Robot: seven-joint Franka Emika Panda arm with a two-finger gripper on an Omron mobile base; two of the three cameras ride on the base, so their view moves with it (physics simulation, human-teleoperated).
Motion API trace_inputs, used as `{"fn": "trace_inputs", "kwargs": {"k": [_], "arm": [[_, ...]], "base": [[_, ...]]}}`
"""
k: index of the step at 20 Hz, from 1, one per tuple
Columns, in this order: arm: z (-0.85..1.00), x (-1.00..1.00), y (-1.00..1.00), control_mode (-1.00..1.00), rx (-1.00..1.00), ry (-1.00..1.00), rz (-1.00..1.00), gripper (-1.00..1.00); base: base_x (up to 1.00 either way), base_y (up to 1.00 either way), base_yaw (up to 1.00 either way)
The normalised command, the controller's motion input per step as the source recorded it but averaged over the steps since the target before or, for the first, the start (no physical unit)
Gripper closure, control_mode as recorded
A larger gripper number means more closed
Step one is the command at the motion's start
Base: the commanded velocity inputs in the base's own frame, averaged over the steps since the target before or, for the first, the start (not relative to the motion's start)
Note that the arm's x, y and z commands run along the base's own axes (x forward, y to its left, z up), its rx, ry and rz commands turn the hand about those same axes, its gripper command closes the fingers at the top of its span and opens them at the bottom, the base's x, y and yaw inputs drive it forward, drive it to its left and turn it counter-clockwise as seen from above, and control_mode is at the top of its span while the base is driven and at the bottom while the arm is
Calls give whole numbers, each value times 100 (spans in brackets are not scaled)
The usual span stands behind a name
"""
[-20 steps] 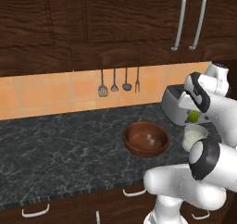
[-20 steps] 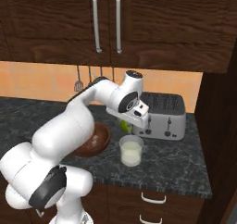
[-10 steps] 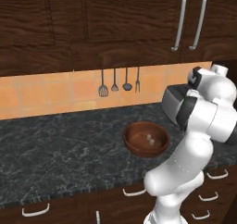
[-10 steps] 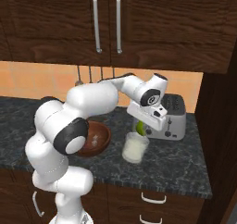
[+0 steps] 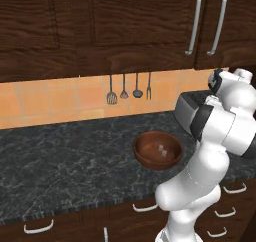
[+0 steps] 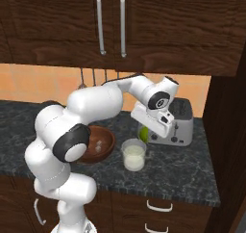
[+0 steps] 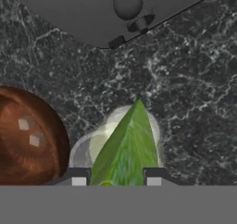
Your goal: Grab a lemon wedge from the fridge and one ice cube from the ice bowl, and put them in the glass of lemonade.
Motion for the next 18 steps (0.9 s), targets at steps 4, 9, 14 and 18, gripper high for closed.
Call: {"fn": "trace_inputs", "kwargs": {"k": [4, 9, 14, 18], "arm": [[4, -12, 70, -100, -7, -10, 0, 100], [0, 0, 23, -100, -3, -2, 0, 100], [26, 1, 1, -100, 0, -8, -1, 100], [20, -2, 0, -100, 0, -10, 0, 100]], "base": [[0, 0, 0], [0, 0, 0], [0, 0, 0], [0, 0, 0]]}}
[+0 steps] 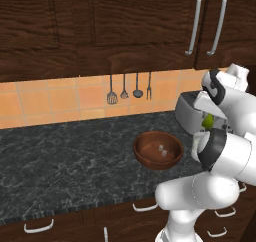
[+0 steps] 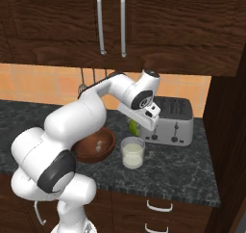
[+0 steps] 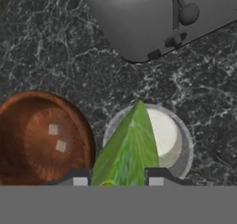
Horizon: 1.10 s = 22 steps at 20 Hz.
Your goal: Grab a lemon wedge from the fridge and one ice cube from the ice bowl, and put them in the glass of lemonade.
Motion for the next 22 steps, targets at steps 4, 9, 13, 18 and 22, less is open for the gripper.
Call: {"fn": "trace_inputs", "kwargs": {"k": [4, 9, 13, 18, 22], "arm": [[-19, -20, 22, -100, -2, 6, 0, 100], [-33, -1, 8, -100, 0, 14, 1, -100], [1, 0, 0, -100, 0, 4, 0, -100], [31, -12, 40, -100, -4, -11, 0, -100], [-6, -5, 100, -100, -22, -13, 3, -100]], "base": [[0, 0, 0], [0, 0, 0], [0, 0, 0], [0, 0, 0], [0, 0, 0]]}}
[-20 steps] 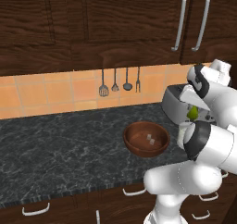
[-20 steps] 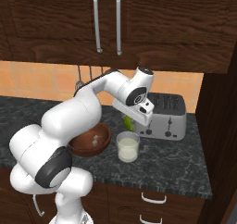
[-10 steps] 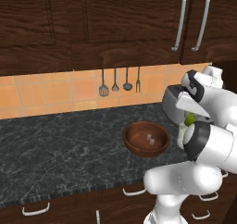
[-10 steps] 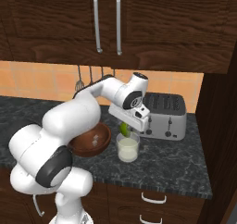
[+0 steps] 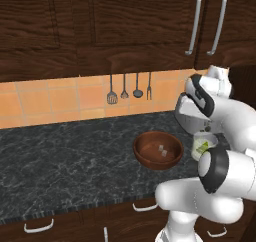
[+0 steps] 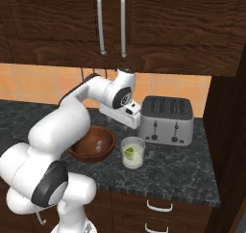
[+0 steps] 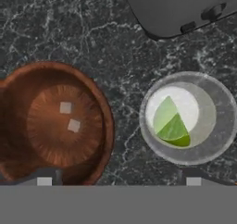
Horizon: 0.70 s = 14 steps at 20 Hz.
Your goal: Grab a lemon wedge from the fridge and one ice cube from the ice bowl, and put them in the glass of lemonade.
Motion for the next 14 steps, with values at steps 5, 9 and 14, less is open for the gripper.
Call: {"fn": "trace_inputs", "kwargs": {"k": [5, 9, 14], "arm": [[-57, 17, 94, -100, -18, 2, 4, -100], [-38, 59, 36, -100, 0, 10, 2, -100], [-57, 42, 19, -100, 0, 1, 0, -100]], "base": [[0, 0, 0], [0, 0, 0], [0, 0, 0]]}}
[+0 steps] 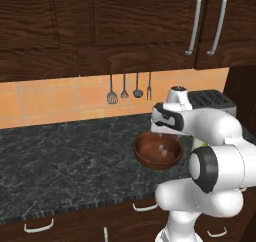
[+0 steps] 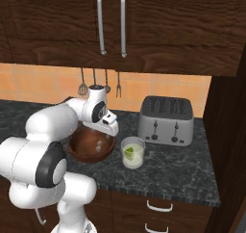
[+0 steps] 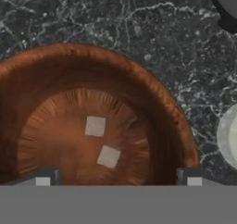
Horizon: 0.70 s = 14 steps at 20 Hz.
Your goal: Grab a lemon wedge from the fridge and one ice cube from the ice bowl, and put them in the glass of lemonade.
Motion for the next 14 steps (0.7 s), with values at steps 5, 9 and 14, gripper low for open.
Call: {"fn": "trace_inputs", "kwargs": {"k": [5, 9, 14], "arm": [[-95, 4, 20, -100, -2, 0, 0, -100], [-47, 0, 2, -100, -1, -6, 0, -100], [-43, -2, 21, -100, -6, -6, 0, -100]], "base": [[0, 0, 0], [0, 0, 0], [0, 0, 0]]}}
